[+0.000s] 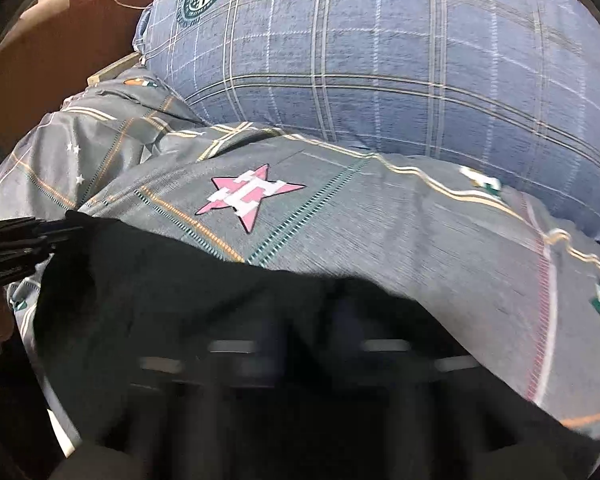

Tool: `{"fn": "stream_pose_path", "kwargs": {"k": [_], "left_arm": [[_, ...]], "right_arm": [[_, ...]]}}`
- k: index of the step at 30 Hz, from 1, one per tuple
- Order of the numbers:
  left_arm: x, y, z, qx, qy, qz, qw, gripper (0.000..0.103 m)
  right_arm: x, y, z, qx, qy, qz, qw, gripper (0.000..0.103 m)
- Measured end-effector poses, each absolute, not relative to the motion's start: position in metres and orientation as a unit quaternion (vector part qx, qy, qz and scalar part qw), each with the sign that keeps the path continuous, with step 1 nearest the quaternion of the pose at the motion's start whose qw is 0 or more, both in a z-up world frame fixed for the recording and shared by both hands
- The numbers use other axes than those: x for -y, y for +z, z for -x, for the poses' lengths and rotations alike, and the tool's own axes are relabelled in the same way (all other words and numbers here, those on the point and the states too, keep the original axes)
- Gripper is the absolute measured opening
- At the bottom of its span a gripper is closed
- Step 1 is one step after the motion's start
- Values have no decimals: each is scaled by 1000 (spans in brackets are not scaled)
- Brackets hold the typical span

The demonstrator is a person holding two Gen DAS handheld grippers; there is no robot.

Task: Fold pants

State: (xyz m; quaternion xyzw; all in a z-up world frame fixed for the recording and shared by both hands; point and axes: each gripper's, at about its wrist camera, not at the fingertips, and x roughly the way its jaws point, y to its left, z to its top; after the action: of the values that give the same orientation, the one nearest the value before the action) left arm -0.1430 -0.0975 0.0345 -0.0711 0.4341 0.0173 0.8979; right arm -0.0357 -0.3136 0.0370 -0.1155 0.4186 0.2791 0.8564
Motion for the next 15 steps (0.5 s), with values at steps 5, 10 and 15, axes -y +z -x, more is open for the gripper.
{"fn": "stream_pose_path", "kwargs": {"k": [5,10,15], "left_arm": [[90,40,127,-417,37,62,906,14],[92,14,117,-435,91,10,896,29],[104,44,143,-414,95,-16,905,33]], "right_arm": [[312,32,7,-421,243,61,872,7],[325,10,-12,-436,239,-15,868,18],[361,43,25,-414,234,-54,878,37]]}}
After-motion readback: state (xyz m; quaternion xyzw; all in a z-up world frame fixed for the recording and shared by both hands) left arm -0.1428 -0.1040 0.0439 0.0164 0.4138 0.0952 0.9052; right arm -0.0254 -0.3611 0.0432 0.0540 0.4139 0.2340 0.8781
